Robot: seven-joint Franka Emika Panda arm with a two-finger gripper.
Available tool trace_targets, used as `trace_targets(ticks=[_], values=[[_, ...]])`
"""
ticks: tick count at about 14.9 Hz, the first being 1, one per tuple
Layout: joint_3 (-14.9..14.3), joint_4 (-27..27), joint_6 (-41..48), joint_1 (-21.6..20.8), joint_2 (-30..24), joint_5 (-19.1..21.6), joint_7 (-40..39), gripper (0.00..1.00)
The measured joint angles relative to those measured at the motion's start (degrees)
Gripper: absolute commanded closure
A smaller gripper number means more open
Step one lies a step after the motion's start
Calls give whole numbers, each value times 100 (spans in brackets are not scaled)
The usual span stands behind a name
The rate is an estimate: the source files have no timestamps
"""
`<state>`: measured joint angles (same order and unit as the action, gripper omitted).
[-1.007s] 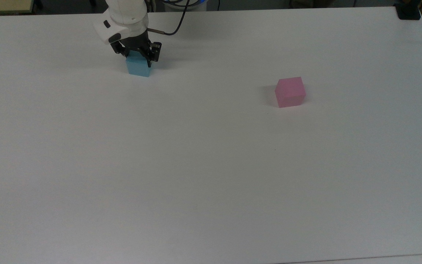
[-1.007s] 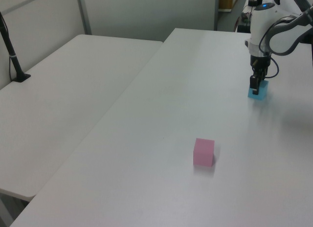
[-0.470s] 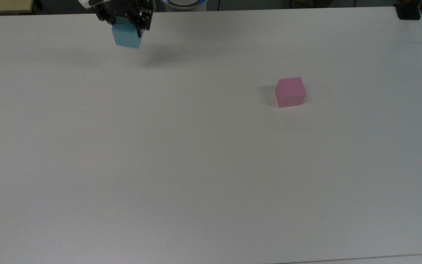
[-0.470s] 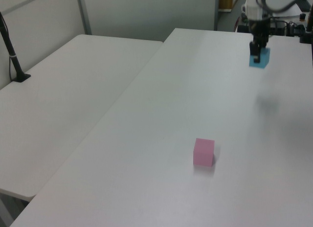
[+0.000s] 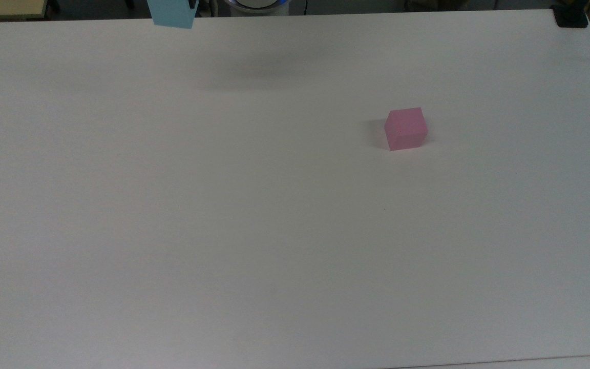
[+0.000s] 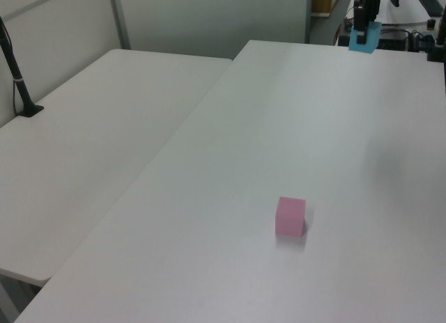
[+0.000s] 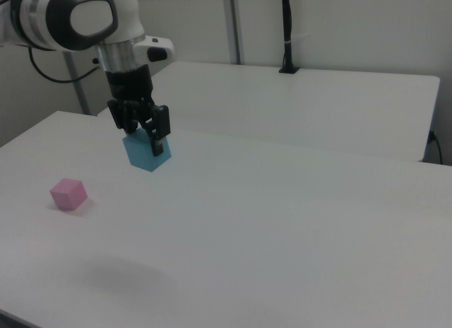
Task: Put blue cube on pink cube
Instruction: 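Carry the light blue cube over the pink cube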
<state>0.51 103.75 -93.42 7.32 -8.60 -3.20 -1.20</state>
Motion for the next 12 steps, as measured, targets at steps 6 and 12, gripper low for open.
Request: trace_targets(ticks=[6,12], values=[[102,-653,-332,-1669,647,202,856,91],[108,-2079,-334,-2906,2370,204,1145,91]])
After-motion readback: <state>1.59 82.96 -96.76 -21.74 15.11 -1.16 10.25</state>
